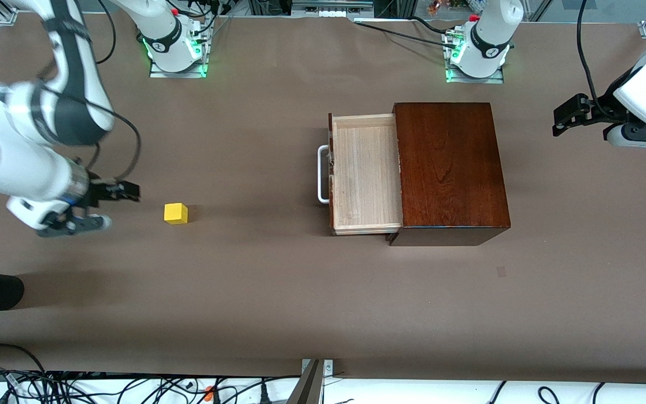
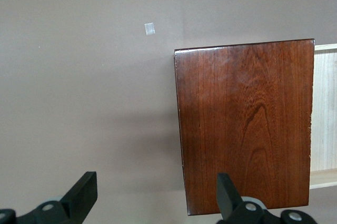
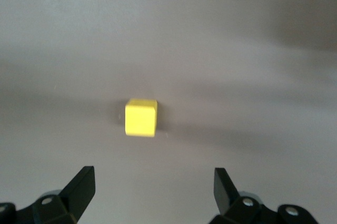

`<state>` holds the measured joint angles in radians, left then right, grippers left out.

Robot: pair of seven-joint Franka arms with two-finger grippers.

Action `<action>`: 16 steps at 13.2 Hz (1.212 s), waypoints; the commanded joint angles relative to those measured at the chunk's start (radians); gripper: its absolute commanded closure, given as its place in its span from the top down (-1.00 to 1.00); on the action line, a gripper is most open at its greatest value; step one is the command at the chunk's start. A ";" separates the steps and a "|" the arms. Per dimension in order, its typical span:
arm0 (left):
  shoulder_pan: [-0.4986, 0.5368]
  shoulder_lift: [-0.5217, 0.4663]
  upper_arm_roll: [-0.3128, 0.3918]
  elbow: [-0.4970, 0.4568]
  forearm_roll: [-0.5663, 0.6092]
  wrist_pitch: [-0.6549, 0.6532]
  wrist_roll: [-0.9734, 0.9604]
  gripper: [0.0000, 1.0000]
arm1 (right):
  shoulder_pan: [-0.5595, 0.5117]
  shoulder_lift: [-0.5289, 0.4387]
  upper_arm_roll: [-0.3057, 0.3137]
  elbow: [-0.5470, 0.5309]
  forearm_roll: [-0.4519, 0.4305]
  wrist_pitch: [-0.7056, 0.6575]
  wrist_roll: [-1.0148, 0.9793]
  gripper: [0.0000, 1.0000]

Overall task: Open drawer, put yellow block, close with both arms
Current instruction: 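Reach the right gripper down to the yellow cube and grasp it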

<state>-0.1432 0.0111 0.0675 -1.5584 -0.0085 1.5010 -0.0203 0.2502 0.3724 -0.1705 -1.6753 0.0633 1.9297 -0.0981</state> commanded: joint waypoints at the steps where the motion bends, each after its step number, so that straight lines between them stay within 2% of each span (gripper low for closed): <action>1: -0.001 0.018 0.006 0.029 -0.011 -0.004 0.022 1.00 | 0.015 0.046 0.000 -0.075 0.049 0.128 -0.002 1.00; 4: -0.001 0.027 0.006 0.037 -0.013 -0.004 0.020 1.00 | 0.021 0.066 0.028 -0.220 0.099 0.309 0.020 1.00; 7: -0.003 0.029 0.006 0.043 -0.010 -0.004 0.022 1.00 | 0.030 0.077 0.042 -0.317 0.099 0.444 0.023 1.00; 10: -0.003 0.029 0.006 0.043 -0.010 -0.002 0.022 1.00 | 0.034 0.085 0.042 -0.333 0.098 0.460 0.020 1.00; 11: -0.003 0.033 0.006 0.043 -0.010 -0.004 0.020 1.00 | 0.034 0.094 0.042 -0.333 0.098 0.462 0.018 0.94; 14: -0.003 0.038 0.006 0.050 -0.010 -0.004 0.020 1.00 | 0.034 0.117 0.042 -0.351 0.098 0.515 0.008 0.49; 16: -0.001 0.041 0.006 0.050 -0.010 -0.004 0.020 1.00 | 0.034 0.125 0.042 -0.360 0.096 0.538 0.005 -0.04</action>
<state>-0.1431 0.0315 0.0678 -1.5427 -0.0085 1.5054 -0.0198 0.2812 0.4921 -0.1305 -2.0151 0.1441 2.4313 -0.0810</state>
